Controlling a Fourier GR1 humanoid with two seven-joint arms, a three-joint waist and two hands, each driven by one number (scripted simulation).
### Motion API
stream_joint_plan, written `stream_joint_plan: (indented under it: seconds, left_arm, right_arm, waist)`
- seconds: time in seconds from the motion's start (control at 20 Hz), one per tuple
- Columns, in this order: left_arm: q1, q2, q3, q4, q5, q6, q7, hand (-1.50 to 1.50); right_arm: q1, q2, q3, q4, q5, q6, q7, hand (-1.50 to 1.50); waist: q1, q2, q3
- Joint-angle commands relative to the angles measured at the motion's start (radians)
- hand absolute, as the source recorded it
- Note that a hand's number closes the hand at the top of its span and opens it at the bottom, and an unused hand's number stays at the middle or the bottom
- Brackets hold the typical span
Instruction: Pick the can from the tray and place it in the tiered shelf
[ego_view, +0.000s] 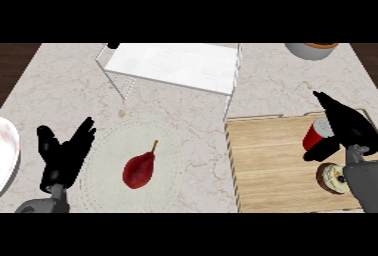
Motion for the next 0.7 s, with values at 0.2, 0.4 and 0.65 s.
stream_joint_plan:
  seconds: [0.2, 0.4, 0.65]
  left_arm:
    - [-0.025, 0.004, 0.020, 0.071, -0.001, -0.030, -0.017, 0.00]
    - [0.002, -0.043, 0.000, 0.047, -0.040, 0.006, -0.040, 0.00]
    - [-0.018, -0.069, -0.002, 0.092, -0.063, 0.028, -0.060, 0.00]
  right_arm:
    - [0.004, -0.040, 0.159, 0.088, 0.087, 0.166, -0.127, 1.50]
    - [0.018, 0.013, 0.057, 0.081, 0.037, 0.103, -0.209, 1.50]
    - [0.043, 0.056, 0.065, 0.029, 0.059, 0.044, -0.249, 1.50]
  waist:
    - [0.010, 0.010, -0.005]
    - [-0.002, 0.003, -0.003]
    - [-0.006, 0.003, -0.004]
